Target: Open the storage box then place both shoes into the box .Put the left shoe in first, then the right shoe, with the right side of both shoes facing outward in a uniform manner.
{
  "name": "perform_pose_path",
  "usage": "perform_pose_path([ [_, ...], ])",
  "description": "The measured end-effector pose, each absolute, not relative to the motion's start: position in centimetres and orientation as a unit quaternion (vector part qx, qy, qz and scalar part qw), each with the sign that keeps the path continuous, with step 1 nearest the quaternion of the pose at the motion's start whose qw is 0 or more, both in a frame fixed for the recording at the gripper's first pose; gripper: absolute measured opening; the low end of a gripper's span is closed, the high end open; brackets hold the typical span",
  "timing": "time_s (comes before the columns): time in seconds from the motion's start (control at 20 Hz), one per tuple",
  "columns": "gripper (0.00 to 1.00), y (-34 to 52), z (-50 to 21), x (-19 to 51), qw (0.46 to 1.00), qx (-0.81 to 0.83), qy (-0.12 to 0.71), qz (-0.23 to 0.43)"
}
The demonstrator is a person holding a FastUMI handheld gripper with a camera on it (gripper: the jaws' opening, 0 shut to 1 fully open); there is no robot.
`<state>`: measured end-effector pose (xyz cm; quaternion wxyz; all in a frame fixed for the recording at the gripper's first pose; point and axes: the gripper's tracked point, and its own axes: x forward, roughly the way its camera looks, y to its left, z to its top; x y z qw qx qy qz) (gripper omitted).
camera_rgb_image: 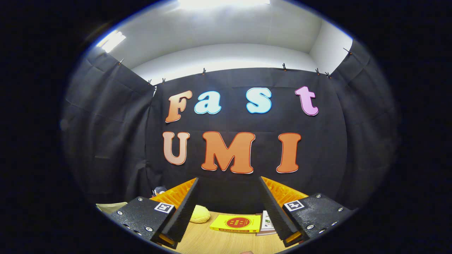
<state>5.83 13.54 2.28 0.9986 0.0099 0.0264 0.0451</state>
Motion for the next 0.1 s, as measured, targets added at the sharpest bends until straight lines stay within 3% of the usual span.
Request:
perform_pose_path([
  [0.1,0.97,13.59,2.33,5.81,0.998,0.013,0.026,0.047],
])
